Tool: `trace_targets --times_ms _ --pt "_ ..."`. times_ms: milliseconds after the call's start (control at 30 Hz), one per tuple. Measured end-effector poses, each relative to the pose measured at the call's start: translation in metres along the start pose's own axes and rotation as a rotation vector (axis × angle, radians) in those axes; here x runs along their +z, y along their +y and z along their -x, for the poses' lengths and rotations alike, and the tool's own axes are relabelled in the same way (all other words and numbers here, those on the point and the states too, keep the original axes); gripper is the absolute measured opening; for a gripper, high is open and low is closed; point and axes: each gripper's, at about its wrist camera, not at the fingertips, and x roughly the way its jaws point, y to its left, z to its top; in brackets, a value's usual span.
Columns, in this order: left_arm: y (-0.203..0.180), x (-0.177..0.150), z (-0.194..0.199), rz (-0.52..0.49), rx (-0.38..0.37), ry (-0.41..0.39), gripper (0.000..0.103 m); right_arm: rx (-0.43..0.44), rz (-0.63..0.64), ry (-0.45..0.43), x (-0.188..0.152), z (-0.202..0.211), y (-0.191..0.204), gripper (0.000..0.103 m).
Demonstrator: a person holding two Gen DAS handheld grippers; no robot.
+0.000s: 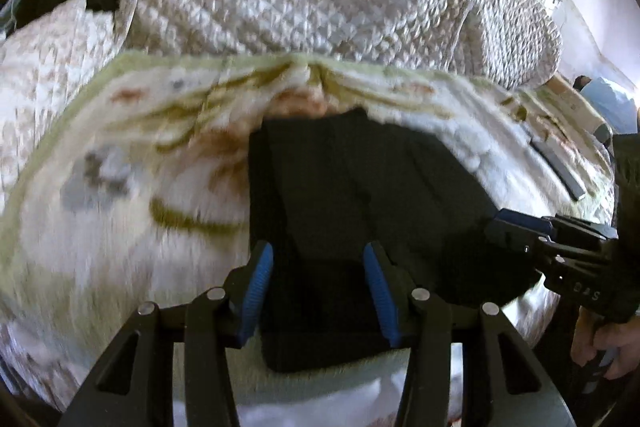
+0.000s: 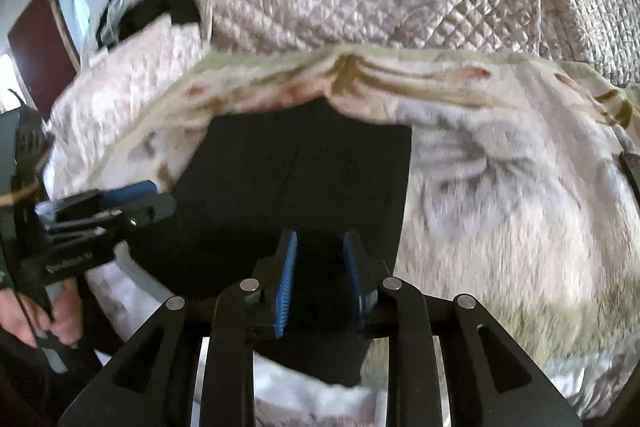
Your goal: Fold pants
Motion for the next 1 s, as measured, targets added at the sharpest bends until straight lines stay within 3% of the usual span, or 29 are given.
trace_targets --times_ms 200,433,467,533,567,900,1000 --pt "0.004 -0.001 -0.001 0.025 0.005 0.005 0.05 -0.015 0.015 -0.001 -0.001 0.0 0.002 0.025" --pt "0.022 0.012 -0.001 0.077 0.036 0.018 0.05 -0.001 -0.053 0.008 0.018 0.007 -0.017 0.025" --pt "0.026 0.016 -0.001 0.085 0.031 0.019 0.05 0.014 -0.073 0.007 0.022 0.008 -0.022 0.028" --pt "0.03 0.023 -0.001 0.088 0.018 0.013 0.05 0.049 -0.12 0.003 0.031 0.009 -0.035 0.049" --pt "0.033 0.027 -0.002 0.09 0.01 0.012 0.05 0.067 -0.142 0.006 0.034 0.007 -0.04 0.052" --pt "0.044 0.051 -0.04 0.141 -0.095 0.071 0.051 0.133 -0.241 0.064 0.048 -0.028 -0.065 0.052" --pt "0.048 0.048 -0.046 0.165 -0.128 0.068 0.057 0.152 -0.279 0.081 0.043 -0.037 -0.071 0.052"
